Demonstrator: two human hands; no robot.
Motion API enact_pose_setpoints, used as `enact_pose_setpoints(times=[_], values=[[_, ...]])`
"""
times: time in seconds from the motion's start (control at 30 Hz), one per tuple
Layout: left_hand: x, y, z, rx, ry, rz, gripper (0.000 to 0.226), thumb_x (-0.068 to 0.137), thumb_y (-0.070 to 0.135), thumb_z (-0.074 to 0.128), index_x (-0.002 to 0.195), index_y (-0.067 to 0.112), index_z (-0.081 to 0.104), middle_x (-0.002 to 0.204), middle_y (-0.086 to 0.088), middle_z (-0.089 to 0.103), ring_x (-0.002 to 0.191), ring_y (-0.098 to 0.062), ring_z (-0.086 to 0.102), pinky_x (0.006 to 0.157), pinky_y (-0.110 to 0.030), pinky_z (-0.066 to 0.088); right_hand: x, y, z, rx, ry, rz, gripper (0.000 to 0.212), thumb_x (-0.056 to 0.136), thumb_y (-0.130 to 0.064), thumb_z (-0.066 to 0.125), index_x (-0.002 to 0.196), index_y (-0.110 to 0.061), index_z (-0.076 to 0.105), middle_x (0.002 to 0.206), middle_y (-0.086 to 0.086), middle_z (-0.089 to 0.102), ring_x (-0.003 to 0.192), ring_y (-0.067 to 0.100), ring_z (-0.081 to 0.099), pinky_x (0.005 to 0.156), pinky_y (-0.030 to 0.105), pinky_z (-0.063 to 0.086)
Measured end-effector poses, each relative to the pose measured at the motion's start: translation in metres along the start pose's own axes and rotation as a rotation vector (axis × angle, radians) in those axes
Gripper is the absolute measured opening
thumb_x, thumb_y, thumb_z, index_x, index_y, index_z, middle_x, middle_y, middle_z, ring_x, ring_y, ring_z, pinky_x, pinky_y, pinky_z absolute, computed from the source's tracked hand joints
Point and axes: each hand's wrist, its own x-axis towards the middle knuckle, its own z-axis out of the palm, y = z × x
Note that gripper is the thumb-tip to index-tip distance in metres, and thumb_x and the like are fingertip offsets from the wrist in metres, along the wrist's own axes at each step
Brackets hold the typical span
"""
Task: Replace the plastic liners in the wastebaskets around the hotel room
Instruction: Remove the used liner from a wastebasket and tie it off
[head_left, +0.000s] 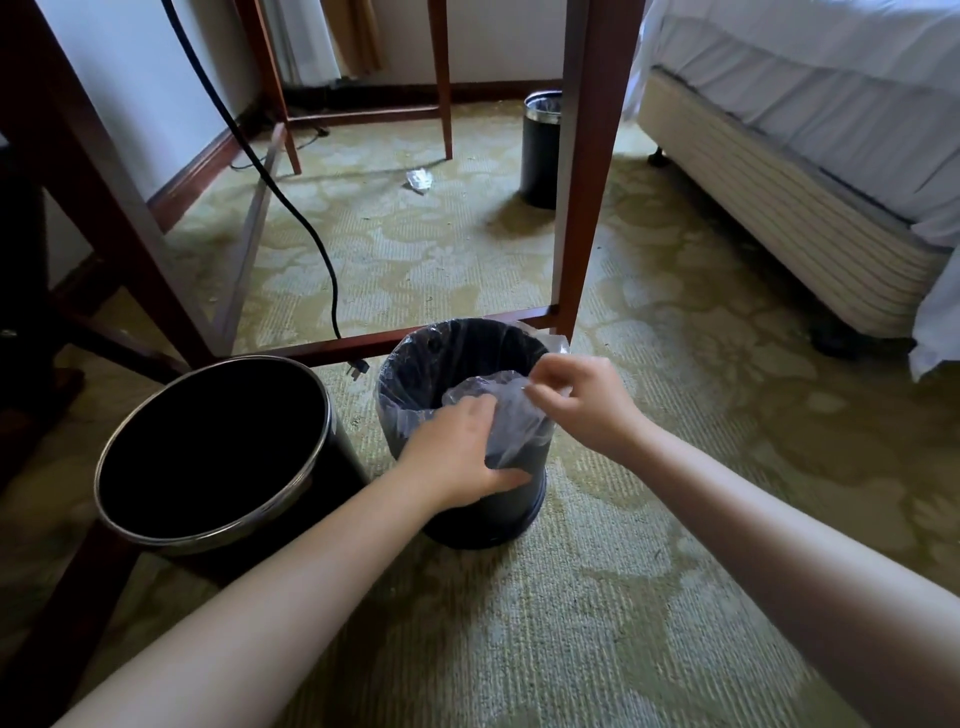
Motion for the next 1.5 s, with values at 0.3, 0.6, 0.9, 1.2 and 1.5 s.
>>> enact_pose_setpoints(times=[0.3,0.6,0.9,1.2,1.5], values=[[0.008,-0.016,-0.022,-0.023,0.507,-0.038,0.015,0.091,0.018,0.049,0.087,0.007,0.058,0.090,-0.010,0.056,0.084,-0.028,0.053,0.068,-0.037,0.041,0.007,-0.018,-0.009,0.208,0.119,0.098,0.026,0.091,-0.017,0.046,0.074,0.001,0.052,0.063,0.002,0.048,0.057,0.011,0.041,0.054,0.027,0.032],[0.006,-0.033,-0.075,0.134,0.686,0.029,0.020,0.089,0.017,0.054,0.079,0.003,0.066,0.075,-0.010,0.061,0.071,-0.030,0.057,0.060,-0.037,0.044,-0.002,-0.007,-0.014,-0.318,0.049,-0.040,0.061,0.083,-0.064,0.057,0.125,-0.020,0.052,0.119,-0.003,0.061,0.096,0.014,0.055,0.073,0.027,0.044],[0.005,-0.009,-0.109,-0.582,0.384,0.000,0.025,0.089,0.012,0.054,0.072,-0.003,0.064,0.058,0.003,0.059,0.057,-0.012,0.053,0.058,-0.021,0.041,0.017,-0.028,0.003,-0.243,0.264,-0.237,0.030,0.079,-0.036,0.077,0.075,-0.015,0.057,0.066,-0.008,0.054,0.062,0.015,0.049,0.059,0.029,0.035],[0.011,-0.065,-0.076,-0.198,0.109,-0.215,0.044,0.086,0.036,0.055,0.056,0.015,0.030,0.056,-0.002,0.027,0.053,-0.017,0.026,0.054,-0.033,0.021,0.021,-0.021,-0.013,-0.478,-0.643,0.227,0.036,0.086,-0.043,0.070,0.068,-0.018,0.052,0.067,0.005,0.069,0.050,0.013,0.060,0.060,0.029,0.055],[0.048,-0.074,-0.084,-0.024,0.404,-0.270,0.035,0.092,0.043,0.053,0.090,0.009,0.059,0.091,-0.006,0.060,0.085,-0.025,0.057,0.071,-0.035,0.046,0.051,-0.015,-0.012,-0.025,-0.013,0.289,0.046,0.089,-0.062,0.050,0.080,-0.018,0.061,0.077,-0.003,0.065,0.076,0.020,0.062,0.062,0.031,0.046]])
